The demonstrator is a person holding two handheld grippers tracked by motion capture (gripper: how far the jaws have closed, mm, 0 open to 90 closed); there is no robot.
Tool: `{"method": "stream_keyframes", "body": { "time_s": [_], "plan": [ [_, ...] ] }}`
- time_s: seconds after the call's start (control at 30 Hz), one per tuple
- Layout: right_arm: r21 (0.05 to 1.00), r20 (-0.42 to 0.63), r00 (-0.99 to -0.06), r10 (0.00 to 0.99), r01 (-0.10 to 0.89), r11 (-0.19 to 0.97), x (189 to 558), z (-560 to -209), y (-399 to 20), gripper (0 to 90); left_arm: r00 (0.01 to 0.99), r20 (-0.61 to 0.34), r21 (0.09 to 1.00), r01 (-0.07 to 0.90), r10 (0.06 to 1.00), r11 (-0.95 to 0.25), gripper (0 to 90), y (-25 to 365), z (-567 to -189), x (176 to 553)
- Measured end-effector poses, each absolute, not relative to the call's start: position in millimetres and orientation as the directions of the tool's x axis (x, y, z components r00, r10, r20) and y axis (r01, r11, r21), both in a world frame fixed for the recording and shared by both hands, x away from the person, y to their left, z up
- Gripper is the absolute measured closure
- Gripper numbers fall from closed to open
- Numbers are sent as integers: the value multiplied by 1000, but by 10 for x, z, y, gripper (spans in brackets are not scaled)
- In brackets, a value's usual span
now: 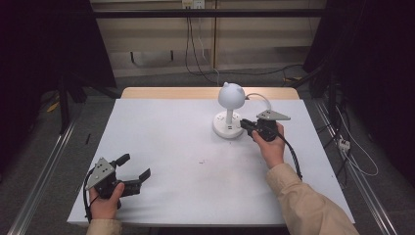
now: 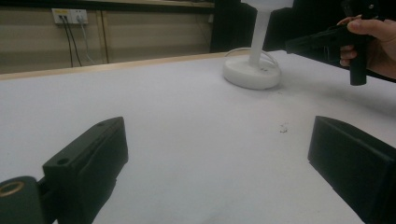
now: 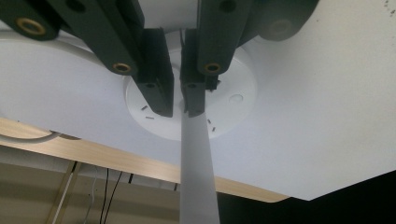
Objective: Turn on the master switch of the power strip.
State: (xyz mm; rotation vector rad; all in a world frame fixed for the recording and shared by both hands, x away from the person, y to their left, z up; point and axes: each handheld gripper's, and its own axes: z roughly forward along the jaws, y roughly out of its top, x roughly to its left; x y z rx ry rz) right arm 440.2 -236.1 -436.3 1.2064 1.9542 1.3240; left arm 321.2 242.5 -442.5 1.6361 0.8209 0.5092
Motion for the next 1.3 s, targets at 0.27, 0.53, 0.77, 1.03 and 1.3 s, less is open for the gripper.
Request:
{"method": "stream_keyframes", "body": {
  "time_s": [0.27,0.53,0.77,1.03,1.3],
  "plan": [
    [907,77,-479,874,398,138,4429,-4392,-2373,900,659,-99,968,239,745,-83,45,2426,-4426,3215],
    [901,69,-482,873,407,154,4448,-4421,-2359,900,660,-96,967,238,745,-86,45,2429,-4427,3218],
    [898,50,-481,875,406,171,4488,-4427,-2321,900,659,-99,968,239,746,-83,45,2430,-4428,3218],
    [900,36,-481,876,397,180,4520,-4474,-2279,900,657,-103,968,240,747,-78,45,2432,-4427,3215],
    [900,37,-470,882,399,174,4536,-4488,-2275,900,660,-100,967,240,744,-82,45,2428,-4425,3216]
  ]
}}
